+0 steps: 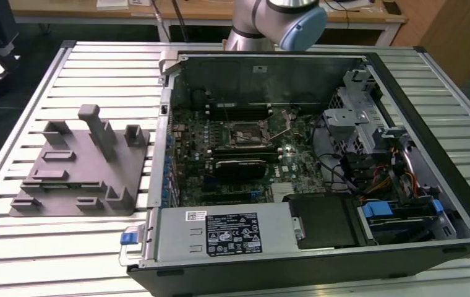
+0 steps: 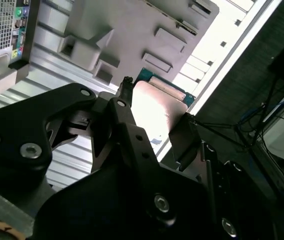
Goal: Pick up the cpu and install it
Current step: 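Pick up the cpu and move it towards the insertion slot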
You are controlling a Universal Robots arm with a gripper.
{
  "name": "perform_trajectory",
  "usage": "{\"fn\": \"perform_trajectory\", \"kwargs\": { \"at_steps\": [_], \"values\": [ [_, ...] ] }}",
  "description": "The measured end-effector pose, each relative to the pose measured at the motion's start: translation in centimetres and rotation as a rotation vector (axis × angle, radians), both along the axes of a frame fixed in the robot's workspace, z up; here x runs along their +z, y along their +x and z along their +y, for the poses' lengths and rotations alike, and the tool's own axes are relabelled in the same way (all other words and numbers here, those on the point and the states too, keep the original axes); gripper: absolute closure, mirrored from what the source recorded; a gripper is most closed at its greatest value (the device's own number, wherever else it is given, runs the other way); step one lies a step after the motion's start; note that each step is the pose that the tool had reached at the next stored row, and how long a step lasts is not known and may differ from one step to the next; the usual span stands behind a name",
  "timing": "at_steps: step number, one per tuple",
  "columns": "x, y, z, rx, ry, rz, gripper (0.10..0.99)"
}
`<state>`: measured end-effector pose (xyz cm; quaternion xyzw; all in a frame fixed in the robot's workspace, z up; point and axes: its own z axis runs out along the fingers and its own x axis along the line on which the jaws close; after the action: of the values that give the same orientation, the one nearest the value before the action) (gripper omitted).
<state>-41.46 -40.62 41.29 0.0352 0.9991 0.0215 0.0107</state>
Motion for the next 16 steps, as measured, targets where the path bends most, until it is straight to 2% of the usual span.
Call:
{"fn": "perform_trajectory", "kwargs": {
  "at_steps": [16],
  "values": [
    [-0.01, 5.21, 0.00, 0.000, 0.000, -0.0001, 0.545]
  ]
}}
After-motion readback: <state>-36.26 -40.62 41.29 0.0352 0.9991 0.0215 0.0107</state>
